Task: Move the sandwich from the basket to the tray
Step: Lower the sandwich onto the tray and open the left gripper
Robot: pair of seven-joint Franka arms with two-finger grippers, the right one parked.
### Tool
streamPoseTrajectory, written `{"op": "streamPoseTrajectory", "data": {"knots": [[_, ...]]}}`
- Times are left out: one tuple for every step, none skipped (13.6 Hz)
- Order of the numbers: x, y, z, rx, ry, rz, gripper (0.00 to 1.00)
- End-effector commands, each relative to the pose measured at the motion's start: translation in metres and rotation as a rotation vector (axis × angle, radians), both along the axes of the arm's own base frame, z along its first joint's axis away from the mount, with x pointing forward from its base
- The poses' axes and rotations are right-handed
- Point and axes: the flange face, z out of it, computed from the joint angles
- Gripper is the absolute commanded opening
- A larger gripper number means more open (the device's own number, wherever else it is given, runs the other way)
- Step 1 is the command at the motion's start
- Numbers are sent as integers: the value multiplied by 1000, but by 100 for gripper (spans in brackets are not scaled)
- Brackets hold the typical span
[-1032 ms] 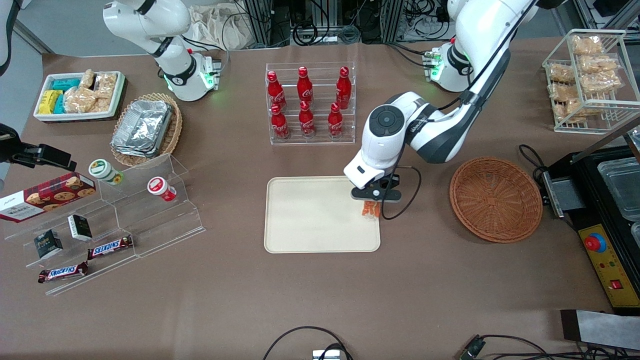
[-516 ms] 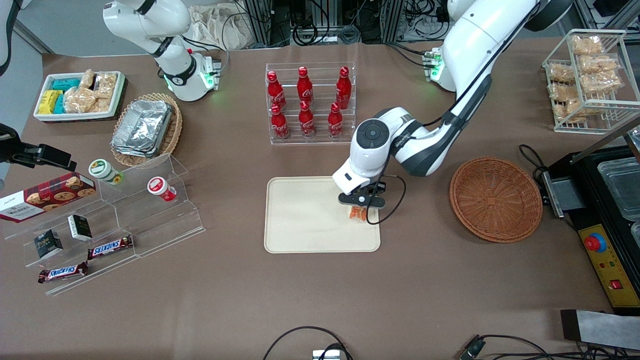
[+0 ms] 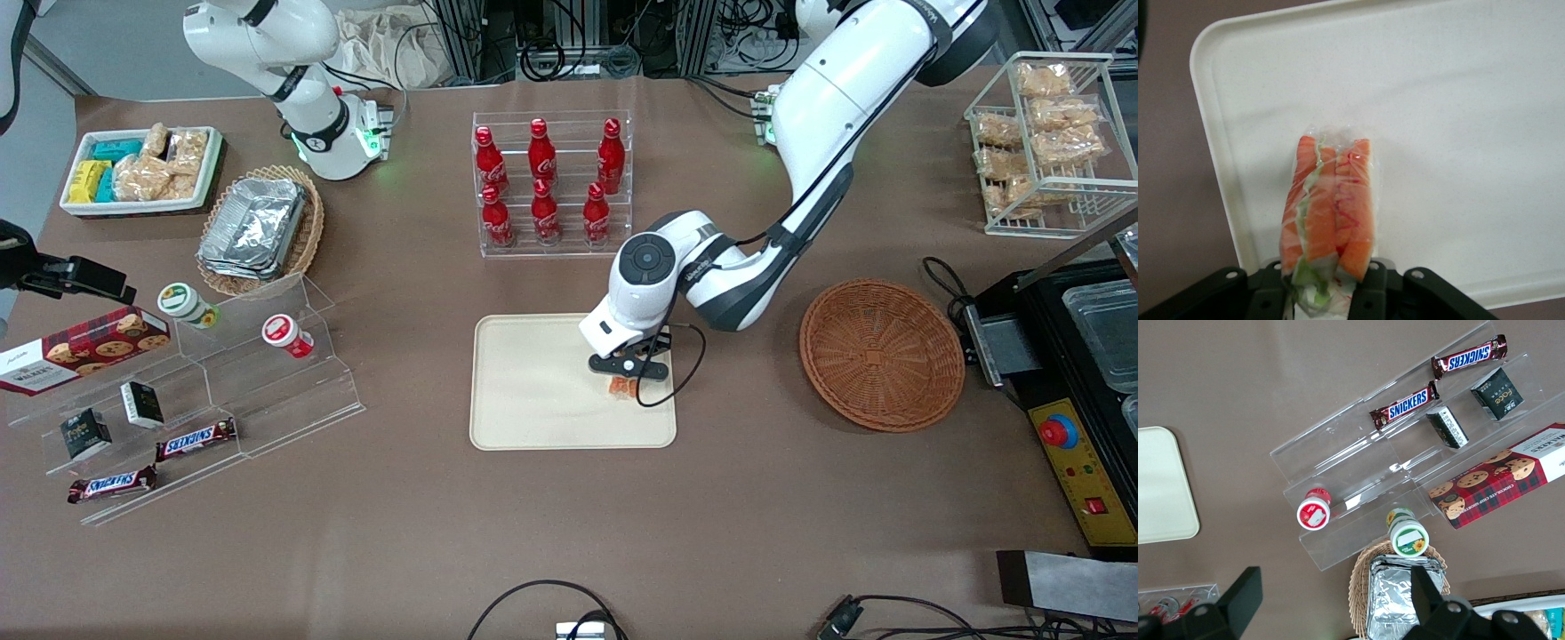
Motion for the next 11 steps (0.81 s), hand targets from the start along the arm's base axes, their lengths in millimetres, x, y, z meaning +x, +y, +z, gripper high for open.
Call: {"op": "streamPoseTrajectory", "data": {"knots": [[4, -5, -2, 12, -25, 13, 49], [4, -5, -3, 12, -24, 17, 57], [5, -5, -3, 12, -24, 19, 66], [5, -5, -3, 12, -24, 19, 74], [4, -5, -4, 13, -23, 18, 81], [5, -4, -2, 12, -25, 20, 87], [5, -3, -3, 12, -23, 21, 90], [7, -2, -2, 13, -24, 24, 90], [8, -1, 0, 12, -27, 25, 90], [9, 0, 1, 13, -27, 26, 90], [11, 3, 4, 15, -30, 31, 90]]}}
